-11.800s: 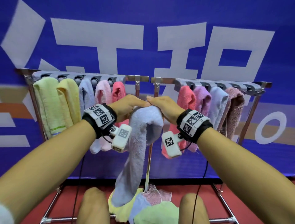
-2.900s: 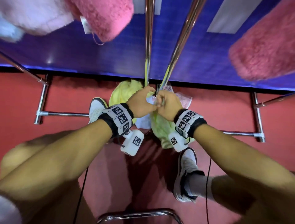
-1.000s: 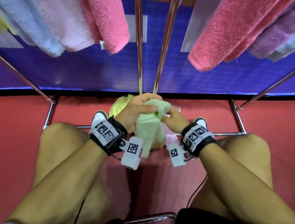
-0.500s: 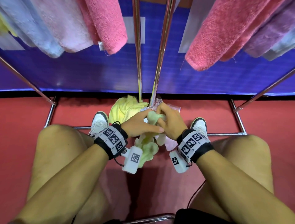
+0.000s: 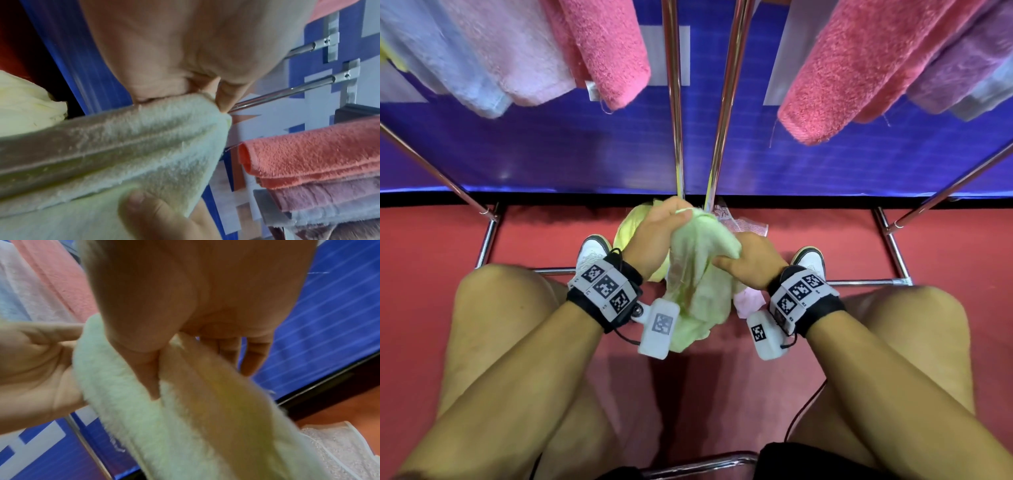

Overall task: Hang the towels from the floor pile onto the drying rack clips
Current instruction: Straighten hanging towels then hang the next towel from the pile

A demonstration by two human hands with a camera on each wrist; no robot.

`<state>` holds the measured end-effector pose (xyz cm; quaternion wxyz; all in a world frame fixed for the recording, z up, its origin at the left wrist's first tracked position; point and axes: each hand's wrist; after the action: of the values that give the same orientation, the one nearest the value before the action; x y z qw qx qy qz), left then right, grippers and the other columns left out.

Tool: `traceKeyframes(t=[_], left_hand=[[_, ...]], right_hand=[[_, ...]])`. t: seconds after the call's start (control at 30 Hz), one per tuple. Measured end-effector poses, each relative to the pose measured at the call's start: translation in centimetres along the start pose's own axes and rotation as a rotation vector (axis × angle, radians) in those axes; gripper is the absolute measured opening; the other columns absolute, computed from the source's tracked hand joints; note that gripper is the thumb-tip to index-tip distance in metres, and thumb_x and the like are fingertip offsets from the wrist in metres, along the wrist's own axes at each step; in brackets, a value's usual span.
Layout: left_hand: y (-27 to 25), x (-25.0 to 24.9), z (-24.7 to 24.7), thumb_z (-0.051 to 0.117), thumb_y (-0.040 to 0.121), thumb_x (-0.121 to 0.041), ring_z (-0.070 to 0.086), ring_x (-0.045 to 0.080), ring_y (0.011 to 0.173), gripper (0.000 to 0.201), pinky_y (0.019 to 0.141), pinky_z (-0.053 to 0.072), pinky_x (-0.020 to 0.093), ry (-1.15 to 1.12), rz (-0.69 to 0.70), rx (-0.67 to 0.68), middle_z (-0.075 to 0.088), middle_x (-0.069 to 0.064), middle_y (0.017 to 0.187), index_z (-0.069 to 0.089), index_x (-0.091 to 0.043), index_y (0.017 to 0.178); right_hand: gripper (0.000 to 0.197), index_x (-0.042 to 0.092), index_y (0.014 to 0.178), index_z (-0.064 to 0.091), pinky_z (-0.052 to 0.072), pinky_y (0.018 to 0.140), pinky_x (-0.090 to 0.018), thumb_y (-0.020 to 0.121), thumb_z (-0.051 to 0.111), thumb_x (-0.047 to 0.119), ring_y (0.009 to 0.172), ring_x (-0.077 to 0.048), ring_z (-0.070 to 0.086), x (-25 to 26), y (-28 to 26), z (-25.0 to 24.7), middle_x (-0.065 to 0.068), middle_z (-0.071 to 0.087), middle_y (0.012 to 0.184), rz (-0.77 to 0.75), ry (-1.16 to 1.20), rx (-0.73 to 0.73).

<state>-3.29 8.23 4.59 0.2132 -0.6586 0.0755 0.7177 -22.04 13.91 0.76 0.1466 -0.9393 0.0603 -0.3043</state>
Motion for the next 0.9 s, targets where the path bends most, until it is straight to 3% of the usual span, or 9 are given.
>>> traceKeyframes(t=[0.1,0.2,0.27,0.33,0.43,0.5,0.63,0.77,0.9], left_hand=[[0.3,-0.2,-1.0,0.056,0.070,-0.019,0.047,0.018,0.066,0.012,0.064,0.035,0.032,-0.076,0.019,-0.133,0.052,0.004,0.066,0.061,-0.019,0.060],[0.3,-0.3,-1.4,0.062,0.058,-0.029,0.041,0.016,0.061,0.010,0.062,0.030,0.034,-0.037,-0.011,-0.156,0.046,-0.005,0.060,0.056,-0.021,0.058],[0.0,0.0,-1.1,0.070,0.060,-0.042,0.052,0.011,0.066,0.018,0.067,0.039,0.031,0.008,-0.077,-0.095,0.056,-0.010,0.066,0.063,-0.025,0.062],[-0.5,0.6,-0.5,0.079,0.059,-0.049,0.065,0.006,0.082,0.030,0.082,0.049,0.029,0.110,-0.131,-0.021,0.067,-0.012,0.085,0.069,-0.028,0.079],[-1.1,1.3,0.4,0.088,0.058,-0.046,0.071,0.016,0.097,0.054,0.090,0.054,0.032,0.151,-0.195,0.050,0.074,0.002,0.105,0.070,-0.019,0.101],[-1.2,1.3,0.7,0.089,0.066,-0.038,0.072,0.016,0.096,0.045,0.087,0.053,0.029,0.128,-0.218,0.066,0.076,0.004,0.101,0.073,-0.013,0.100],[-0.8,1.3,0.6,0.085,0.060,-0.030,0.069,0.022,0.099,0.033,0.094,0.052,0.037,0.180,-0.159,0.069,0.073,0.005,0.098,0.073,-0.019,0.089],[-0.1,0.9,0.0,0.068,0.076,-0.014,0.059,0.018,0.075,0.013,0.073,0.047,0.034,0.109,-0.076,-0.037,0.062,0.002,0.082,0.066,-0.027,0.080],[0.7,0.9,-1.2,0.054,0.097,-0.010,0.056,0.014,0.068,0.014,0.068,0.046,0.031,0.138,0.002,-0.241,0.059,0.002,0.079,0.056,-0.022,0.090]], right_hand=[[0.021,0.018,0.092,0.058,0.039,0.069,-0.031,0.083,0.070,0.033,0.088,-0.029,0.061,-0.5,0.4,-0.1,-0.003,0.066,0.091,0.038,0.092,-0.035],[0.022,0.018,0.088,0.050,0.039,0.067,-0.032,0.079,0.065,0.005,0.076,-0.021,0.055,0.1,-0.1,-0.5,0.007,0.059,0.077,-0.081,0.298,-0.237],[0.033,0.020,0.090,0.054,0.044,0.065,-0.033,0.072,0.060,-0.006,0.074,-0.018,0.054,0.8,-0.6,-0.7,0.010,0.059,0.077,-0.196,0.373,-0.303],[0.047,0.025,0.097,0.059,0.049,0.068,-0.032,0.067,0.057,-0.011,0.077,-0.016,0.060,1.4,-1.0,-0.5,0.008,0.064,0.083,-0.270,0.397,-0.298],[0.060,0.029,0.110,0.061,0.053,0.074,-0.035,0.063,0.060,-0.009,0.081,-0.021,0.064,1.9,-1.2,-0.1,0.002,0.068,0.087,-0.340,0.378,-0.261],[0.064,0.026,0.114,0.060,0.053,0.077,-0.033,0.060,0.060,-0.009,0.083,-0.021,0.064,2.2,-1.5,-0.2,0.004,0.067,0.090,-0.361,0.365,-0.243],[0.065,0.027,0.116,0.054,0.049,0.072,-0.033,0.060,0.065,-0.006,0.079,-0.021,0.057,2.0,-1.6,-0.3,0.008,0.059,0.088,-0.290,0.293,-0.228],[0.048,0.038,0.097,0.048,0.041,0.065,-0.030,0.065,0.074,0.014,0.066,-0.018,0.052,0.9,-0.9,-0.5,0.007,0.058,0.071,-0.112,0.191,-0.221],[0.025,0.027,0.079,0.052,0.031,0.066,-0.029,0.078,0.076,0.034,0.079,-0.028,0.052,0.3,-1.0,-1.1,0.002,0.057,0.078,-0.054,-0.011,-0.068]])
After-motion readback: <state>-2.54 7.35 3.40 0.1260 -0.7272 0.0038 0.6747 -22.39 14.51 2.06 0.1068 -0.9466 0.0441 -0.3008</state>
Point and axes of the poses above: each hand's wrist, its own y-axis towards the middle knuckle, its own z-axis out of the palm, x = y × z
